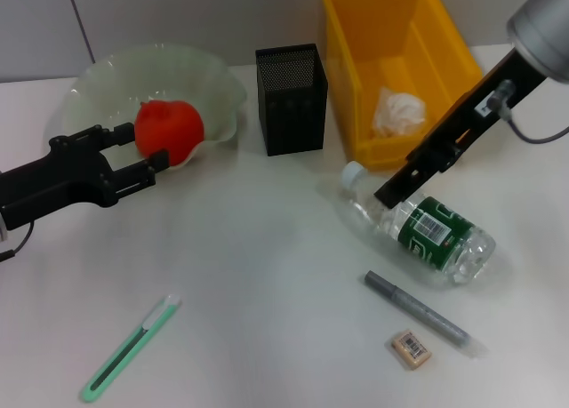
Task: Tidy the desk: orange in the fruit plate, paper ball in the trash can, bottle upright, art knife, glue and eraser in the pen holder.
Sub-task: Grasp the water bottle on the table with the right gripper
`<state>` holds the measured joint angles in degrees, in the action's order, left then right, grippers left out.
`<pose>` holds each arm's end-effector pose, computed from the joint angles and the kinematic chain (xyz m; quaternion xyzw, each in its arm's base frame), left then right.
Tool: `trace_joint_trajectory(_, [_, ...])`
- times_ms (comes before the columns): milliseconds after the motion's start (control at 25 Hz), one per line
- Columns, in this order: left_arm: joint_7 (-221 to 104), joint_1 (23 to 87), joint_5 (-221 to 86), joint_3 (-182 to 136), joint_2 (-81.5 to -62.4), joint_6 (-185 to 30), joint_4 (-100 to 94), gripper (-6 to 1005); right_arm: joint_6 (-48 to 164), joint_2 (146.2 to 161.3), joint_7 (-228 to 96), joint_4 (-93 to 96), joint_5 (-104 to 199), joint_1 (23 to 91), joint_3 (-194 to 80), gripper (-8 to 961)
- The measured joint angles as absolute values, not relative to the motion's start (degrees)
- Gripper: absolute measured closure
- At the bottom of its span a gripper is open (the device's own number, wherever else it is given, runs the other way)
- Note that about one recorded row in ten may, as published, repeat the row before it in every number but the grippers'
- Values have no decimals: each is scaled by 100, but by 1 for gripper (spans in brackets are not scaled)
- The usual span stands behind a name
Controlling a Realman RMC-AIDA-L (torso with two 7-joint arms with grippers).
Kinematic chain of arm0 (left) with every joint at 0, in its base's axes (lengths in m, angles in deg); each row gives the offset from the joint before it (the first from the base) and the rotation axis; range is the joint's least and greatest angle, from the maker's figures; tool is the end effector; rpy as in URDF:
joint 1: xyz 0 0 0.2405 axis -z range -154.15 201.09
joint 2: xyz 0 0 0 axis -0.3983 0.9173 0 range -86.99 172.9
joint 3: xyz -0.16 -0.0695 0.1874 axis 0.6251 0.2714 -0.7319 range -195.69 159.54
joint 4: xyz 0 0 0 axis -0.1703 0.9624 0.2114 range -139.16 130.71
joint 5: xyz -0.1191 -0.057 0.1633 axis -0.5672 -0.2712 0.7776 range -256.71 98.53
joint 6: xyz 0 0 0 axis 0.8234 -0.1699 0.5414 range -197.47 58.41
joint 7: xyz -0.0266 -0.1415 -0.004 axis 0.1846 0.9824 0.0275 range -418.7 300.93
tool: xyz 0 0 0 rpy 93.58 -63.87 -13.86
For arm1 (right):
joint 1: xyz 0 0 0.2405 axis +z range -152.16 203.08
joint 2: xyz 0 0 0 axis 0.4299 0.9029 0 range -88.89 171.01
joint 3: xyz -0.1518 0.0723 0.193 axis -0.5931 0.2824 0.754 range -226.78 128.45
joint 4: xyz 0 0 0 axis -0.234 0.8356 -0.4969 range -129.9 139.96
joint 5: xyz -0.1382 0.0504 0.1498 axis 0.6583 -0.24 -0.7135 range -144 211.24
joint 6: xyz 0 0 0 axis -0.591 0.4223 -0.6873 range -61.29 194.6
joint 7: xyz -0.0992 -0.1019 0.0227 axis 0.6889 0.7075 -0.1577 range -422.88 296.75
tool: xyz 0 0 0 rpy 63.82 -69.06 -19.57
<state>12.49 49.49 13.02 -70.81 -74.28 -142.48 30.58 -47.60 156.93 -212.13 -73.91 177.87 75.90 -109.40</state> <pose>-0.2768 0.3516 0.0052 -0.9030 -0.2123 -0.2673 0.2610 0.1076 0.3638 0.0676 -0.9228 0.3455 -0.1437 0.0915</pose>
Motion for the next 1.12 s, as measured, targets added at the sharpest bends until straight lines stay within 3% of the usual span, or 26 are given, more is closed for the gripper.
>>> trace_joint_trajectory(200, [1303, 4976, 1302, -7089, -7416, -14257, 3058, 303, -4930, 15660, -21527, -7404, 18521, 7658, -10936, 126])
trace_joint_trajectory(320, [1316, 4986, 1302, -7090, -7407, -14245, 3058, 303, -5004, 15799, -21606, -7489, 19123, 7706, -10960, 126])
trace_joint_trajectory(640, [1286, 5013, 1307, -7090, -7404, -14212, 3058, 303, -4845, 15924, -21605, -7467, 19596, 7670, -11158, 126])
trace_joint_trajectory(1120, [1260, 5010, 1312, -7089, -7416, -14194, 3041, 303, -3833, 15943, -21318, -6114, 19747, 7747, -11476, 127])
